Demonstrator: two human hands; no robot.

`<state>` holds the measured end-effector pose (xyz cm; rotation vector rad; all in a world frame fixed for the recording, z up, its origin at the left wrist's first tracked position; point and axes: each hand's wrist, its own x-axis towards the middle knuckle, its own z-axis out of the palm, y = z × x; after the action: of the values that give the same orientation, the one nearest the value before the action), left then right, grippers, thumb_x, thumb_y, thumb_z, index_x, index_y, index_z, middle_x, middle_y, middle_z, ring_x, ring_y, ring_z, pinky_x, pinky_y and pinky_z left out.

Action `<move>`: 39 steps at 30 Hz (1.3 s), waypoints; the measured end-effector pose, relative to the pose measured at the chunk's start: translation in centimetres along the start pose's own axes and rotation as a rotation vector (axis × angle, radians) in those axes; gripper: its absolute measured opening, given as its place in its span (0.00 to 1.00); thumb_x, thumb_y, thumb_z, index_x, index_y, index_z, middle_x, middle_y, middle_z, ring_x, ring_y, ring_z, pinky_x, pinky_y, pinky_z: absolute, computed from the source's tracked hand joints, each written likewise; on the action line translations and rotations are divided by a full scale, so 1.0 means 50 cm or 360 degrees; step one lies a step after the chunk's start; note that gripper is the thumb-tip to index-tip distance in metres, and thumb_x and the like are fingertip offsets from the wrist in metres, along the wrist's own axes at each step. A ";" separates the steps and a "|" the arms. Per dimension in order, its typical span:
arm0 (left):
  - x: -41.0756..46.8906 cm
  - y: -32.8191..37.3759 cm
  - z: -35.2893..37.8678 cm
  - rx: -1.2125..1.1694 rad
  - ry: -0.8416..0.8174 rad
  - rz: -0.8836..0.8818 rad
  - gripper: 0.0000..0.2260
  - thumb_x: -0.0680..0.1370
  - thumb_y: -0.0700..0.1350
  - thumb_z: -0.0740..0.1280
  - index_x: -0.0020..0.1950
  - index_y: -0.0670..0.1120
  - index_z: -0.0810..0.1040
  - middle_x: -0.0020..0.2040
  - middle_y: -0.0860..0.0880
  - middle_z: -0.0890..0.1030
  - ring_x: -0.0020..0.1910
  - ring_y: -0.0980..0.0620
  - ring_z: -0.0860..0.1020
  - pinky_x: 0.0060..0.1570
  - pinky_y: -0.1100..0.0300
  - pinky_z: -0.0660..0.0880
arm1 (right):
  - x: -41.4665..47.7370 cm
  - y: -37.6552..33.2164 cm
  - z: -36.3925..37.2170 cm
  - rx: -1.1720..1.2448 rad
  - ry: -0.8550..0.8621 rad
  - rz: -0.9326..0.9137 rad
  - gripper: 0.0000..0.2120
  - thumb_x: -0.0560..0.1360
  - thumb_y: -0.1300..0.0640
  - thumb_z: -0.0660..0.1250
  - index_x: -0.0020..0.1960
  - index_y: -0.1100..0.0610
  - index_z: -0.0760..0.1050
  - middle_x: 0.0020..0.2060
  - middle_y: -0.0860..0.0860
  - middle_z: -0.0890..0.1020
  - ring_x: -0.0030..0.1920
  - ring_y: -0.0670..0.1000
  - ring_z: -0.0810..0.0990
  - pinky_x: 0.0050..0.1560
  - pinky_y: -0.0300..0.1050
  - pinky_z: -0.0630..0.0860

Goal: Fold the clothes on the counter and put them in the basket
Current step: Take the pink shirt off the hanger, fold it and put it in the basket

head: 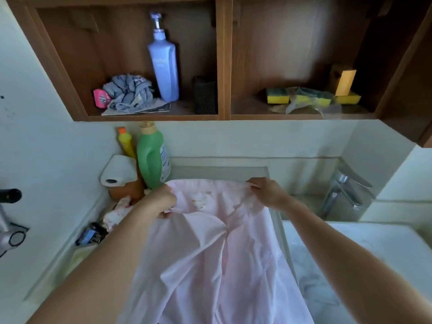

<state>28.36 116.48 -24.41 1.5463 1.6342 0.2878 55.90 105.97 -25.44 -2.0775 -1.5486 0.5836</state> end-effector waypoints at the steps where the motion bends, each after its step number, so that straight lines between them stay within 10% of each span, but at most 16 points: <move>1: 0.027 -0.014 0.011 -0.0077 0.0042 -0.0032 0.15 0.78 0.31 0.57 0.60 0.44 0.73 0.52 0.38 0.78 0.36 0.45 0.78 0.30 0.58 0.78 | 0.020 0.014 0.018 -0.0007 -0.0059 0.0020 0.18 0.79 0.66 0.57 0.64 0.55 0.79 0.60 0.53 0.82 0.59 0.57 0.79 0.44 0.34 0.65; 5: 0.125 -0.041 0.035 0.0216 0.0270 -0.0003 0.17 0.79 0.34 0.60 0.68 0.42 0.72 0.62 0.39 0.77 0.39 0.43 0.81 0.25 0.59 0.77 | 0.112 0.052 0.073 0.0082 -0.0214 0.0115 0.18 0.75 0.67 0.57 0.55 0.52 0.81 0.50 0.54 0.83 0.47 0.54 0.80 0.31 0.33 0.68; 7: 0.166 -0.028 0.032 0.0417 0.0297 0.0085 0.18 0.77 0.34 0.58 0.67 0.42 0.72 0.60 0.39 0.77 0.48 0.41 0.81 0.39 0.52 0.82 | 0.150 0.049 0.081 0.0110 -0.0181 0.0129 0.16 0.74 0.68 0.57 0.47 0.53 0.80 0.45 0.55 0.83 0.45 0.55 0.81 0.29 0.31 0.68; 13: 0.351 0.107 -0.025 0.0344 0.0422 0.0525 0.31 0.77 0.30 0.59 0.79 0.48 0.61 0.77 0.43 0.64 0.69 0.39 0.71 0.57 0.45 0.78 | 0.293 0.002 0.013 0.0205 0.0499 -0.0229 0.24 0.73 0.73 0.57 0.64 0.58 0.79 0.56 0.55 0.82 0.56 0.54 0.80 0.51 0.27 0.67; 17: 0.399 0.143 0.012 0.0337 0.0330 0.0844 0.35 0.79 0.48 0.68 0.81 0.54 0.54 0.82 0.45 0.46 0.80 0.47 0.51 0.75 0.53 0.57 | 0.338 0.027 0.021 0.0145 0.0324 -0.0204 0.36 0.79 0.64 0.65 0.81 0.51 0.50 0.80 0.57 0.47 0.76 0.52 0.57 0.65 0.39 0.62; 22: 0.353 -0.049 0.182 0.0735 0.0016 0.0802 0.37 0.77 0.60 0.67 0.80 0.52 0.55 0.81 0.40 0.49 0.77 0.40 0.59 0.72 0.49 0.63 | 0.292 0.152 0.146 -0.0095 0.0003 0.0213 0.36 0.78 0.55 0.68 0.80 0.55 0.52 0.78 0.58 0.58 0.76 0.56 0.61 0.73 0.44 0.58; 28: 0.289 -0.217 0.247 0.1349 -0.0138 0.0655 0.41 0.70 0.73 0.38 0.81 0.58 0.42 0.82 0.47 0.40 0.80 0.45 0.41 0.76 0.44 0.43 | 0.196 0.247 0.235 -0.0232 -0.0233 0.0451 0.33 0.76 0.49 0.71 0.76 0.54 0.63 0.74 0.54 0.64 0.74 0.57 0.64 0.73 0.51 0.63; 31: 0.277 -0.233 0.226 0.1373 -0.0094 0.0709 0.37 0.75 0.73 0.48 0.81 0.58 0.50 0.82 0.49 0.47 0.80 0.48 0.47 0.77 0.48 0.50 | 0.172 0.234 0.232 -0.0120 -0.0101 0.0438 0.18 0.74 0.56 0.70 0.64 0.54 0.76 0.59 0.55 0.78 0.60 0.57 0.76 0.57 0.43 0.72; 34: 0.255 -0.202 0.186 0.1208 0.0045 0.0657 0.34 0.73 0.76 0.48 0.56 0.54 0.81 0.56 0.50 0.79 0.60 0.47 0.77 0.57 0.53 0.74 | 0.152 0.210 0.201 -0.0342 -0.0774 0.0386 0.07 0.73 0.61 0.67 0.49 0.58 0.82 0.43 0.53 0.82 0.42 0.53 0.80 0.40 0.40 0.74; 36: 0.252 -0.169 0.154 0.1209 0.0101 0.0504 0.36 0.74 0.75 0.45 0.37 0.47 0.78 0.37 0.49 0.80 0.40 0.47 0.79 0.42 0.55 0.75 | 0.151 0.193 0.158 -0.0443 -0.1471 0.0534 0.10 0.74 0.59 0.70 0.54 0.59 0.82 0.44 0.54 0.81 0.39 0.52 0.82 0.41 0.43 0.80; 39: 0.274 -0.138 0.121 0.0980 0.0483 0.0553 0.24 0.78 0.67 0.56 0.37 0.48 0.74 0.38 0.48 0.81 0.41 0.43 0.81 0.38 0.56 0.72 | 0.183 0.190 0.118 -0.0471 -0.1175 0.0646 0.16 0.76 0.47 0.69 0.51 0.60 0.80 0.38 0.53 0.82 0.38 0.53 0.83 0.45 0.46 0.81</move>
<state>29.34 125.17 -38.43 2.3586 1.7760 0.2185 61.99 113.17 -36.36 -2.5987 -1.6468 1.4800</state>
